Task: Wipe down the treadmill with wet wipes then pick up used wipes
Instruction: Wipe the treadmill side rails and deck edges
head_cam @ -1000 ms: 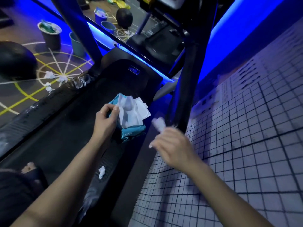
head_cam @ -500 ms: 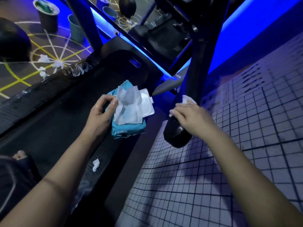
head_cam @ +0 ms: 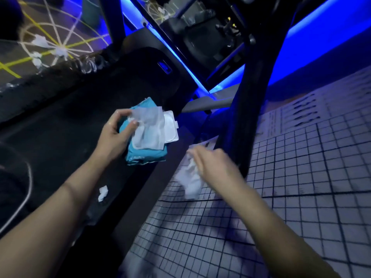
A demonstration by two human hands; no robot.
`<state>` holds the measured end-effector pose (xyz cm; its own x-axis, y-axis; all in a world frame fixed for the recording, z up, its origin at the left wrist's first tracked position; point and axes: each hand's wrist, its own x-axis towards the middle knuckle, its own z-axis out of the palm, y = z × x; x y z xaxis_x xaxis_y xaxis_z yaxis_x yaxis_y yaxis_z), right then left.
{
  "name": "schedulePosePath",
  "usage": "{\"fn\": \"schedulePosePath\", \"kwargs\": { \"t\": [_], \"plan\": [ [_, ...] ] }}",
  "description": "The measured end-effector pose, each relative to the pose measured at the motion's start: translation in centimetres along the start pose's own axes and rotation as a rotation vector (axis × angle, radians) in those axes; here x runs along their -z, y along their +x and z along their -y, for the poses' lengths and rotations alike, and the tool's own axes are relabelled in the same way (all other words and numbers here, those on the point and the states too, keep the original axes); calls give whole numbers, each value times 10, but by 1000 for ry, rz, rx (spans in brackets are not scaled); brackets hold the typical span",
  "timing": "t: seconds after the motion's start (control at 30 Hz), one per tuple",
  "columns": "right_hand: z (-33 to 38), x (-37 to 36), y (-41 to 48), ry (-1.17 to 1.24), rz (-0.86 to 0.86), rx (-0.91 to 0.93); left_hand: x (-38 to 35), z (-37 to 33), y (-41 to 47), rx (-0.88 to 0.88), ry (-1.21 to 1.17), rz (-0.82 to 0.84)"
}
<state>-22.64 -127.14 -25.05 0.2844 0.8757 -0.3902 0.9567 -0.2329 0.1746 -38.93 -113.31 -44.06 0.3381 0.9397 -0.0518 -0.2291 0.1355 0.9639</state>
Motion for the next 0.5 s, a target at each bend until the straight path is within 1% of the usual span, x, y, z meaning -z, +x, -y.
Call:
{"fn": "schedulePosePath", "kwargs": {
  "t": [0.03,0.1,0.13,0.17,0.2,0.23,0.27,0.33,0.37,0.4,0.5],
  "plan": [
    [-9,15,0,62,-138,-21,2,2,3,23,-13,-3],
    [-32,48,4,239,-472,-93,2,3,7,54,-37,-1],
    [-44,61,10,278,-623,-131,0,4,8,62,-39,2],
    [-55,71,17,266,-716,-169,-3,5,10,59,-34,13],
    [-64,76,24,229,-749,-196,-6,6,11,51,-21,33],
    [-71,72,31,188,-686,-214,-10,7,13,43,-7,55],
    [-72,67,37,133,-539,-214,-14,9,14,37,10,77],
    [-69,44,41,-46,-162,-176,-22,13,17,46,38,120],
    [-64,37,40,-145,-24,-152,-25,16,18,59,45,147],
    [-57,34,37,-218,58,-133,-26,17,19,73,50,180],
    [-29,22,32,-319,199,-85,-27,18,22,125,61,242]
  ]
}}
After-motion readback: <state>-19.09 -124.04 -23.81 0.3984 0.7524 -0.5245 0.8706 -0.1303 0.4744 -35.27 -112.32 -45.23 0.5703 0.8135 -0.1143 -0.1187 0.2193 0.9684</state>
